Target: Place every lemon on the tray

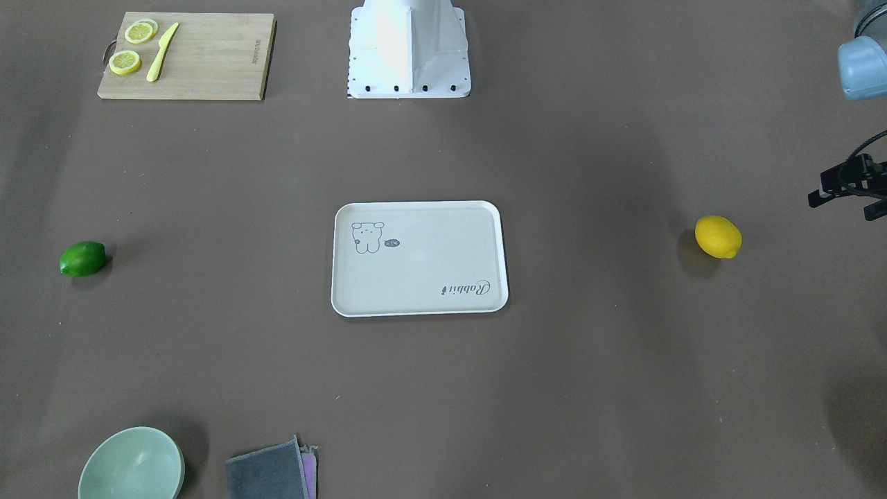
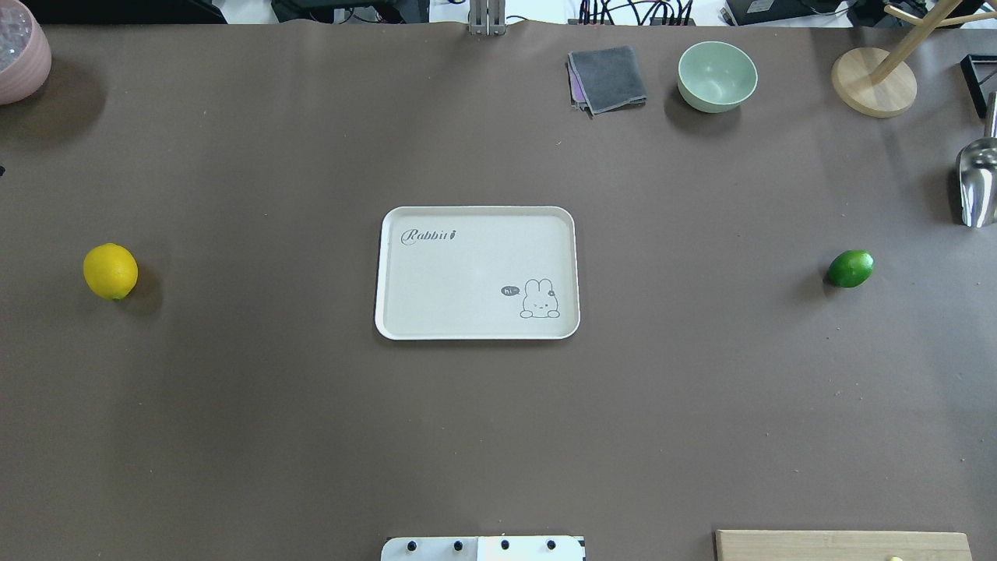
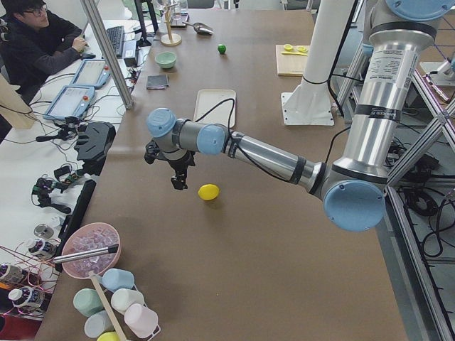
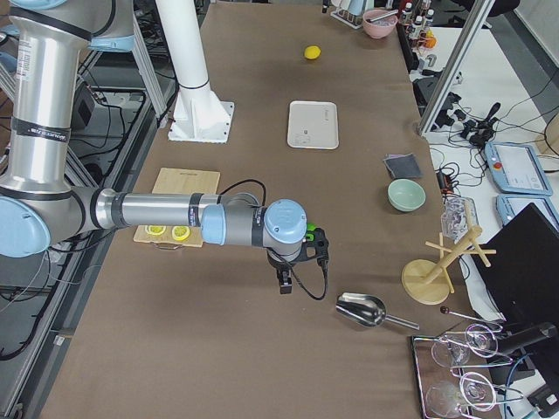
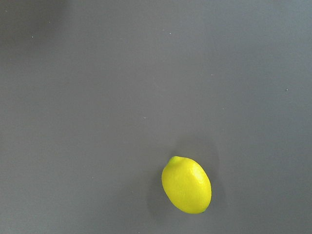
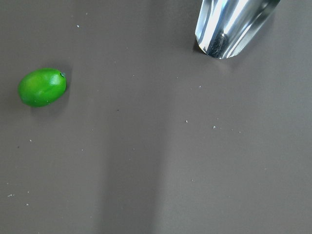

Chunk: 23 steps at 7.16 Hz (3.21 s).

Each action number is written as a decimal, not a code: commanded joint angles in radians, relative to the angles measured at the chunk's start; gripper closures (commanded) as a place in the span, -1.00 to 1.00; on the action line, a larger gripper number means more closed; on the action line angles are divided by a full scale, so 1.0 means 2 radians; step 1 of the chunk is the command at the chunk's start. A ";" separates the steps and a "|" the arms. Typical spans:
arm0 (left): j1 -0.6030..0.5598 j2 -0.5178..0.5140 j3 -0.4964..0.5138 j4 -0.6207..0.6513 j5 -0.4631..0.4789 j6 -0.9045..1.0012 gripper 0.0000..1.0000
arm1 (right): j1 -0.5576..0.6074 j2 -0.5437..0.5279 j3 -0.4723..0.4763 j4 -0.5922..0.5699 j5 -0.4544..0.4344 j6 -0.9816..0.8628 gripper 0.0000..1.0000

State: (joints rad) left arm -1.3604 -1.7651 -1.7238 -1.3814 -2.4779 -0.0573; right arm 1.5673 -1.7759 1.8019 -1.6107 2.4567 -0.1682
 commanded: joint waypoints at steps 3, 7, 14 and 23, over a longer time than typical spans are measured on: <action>0.001 0.000 -0.005 -0.008 0.001 0.001 -1.00 | -0.001 0.000 -0.003 0.000 -0.003 0.001 -1.00; -0.001 0.012 -0.007 -0.013 -0.001 0.001 -1.00 | -0.001 0.000 -0.005 -0.002 -0.003 0.003 -1.00; 0.105 -0.027 0.001 -0.121 0.038 -0.245 -0.99 | -0.001 0.001 -0.003 0.000 0.001 0.011 -1.00; 0.157 0.013 0.041 -0.143 0.098 -0.309 -0.96 | -0.001 -0.001 -0.004 0.000 0.002 0.010 -1.00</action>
State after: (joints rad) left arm -1.0469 -1.7454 -1.6739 -1.6635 -2.2897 -0.6741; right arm 1.5659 -1.7767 1.7940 -1.6107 2.4593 -0.1470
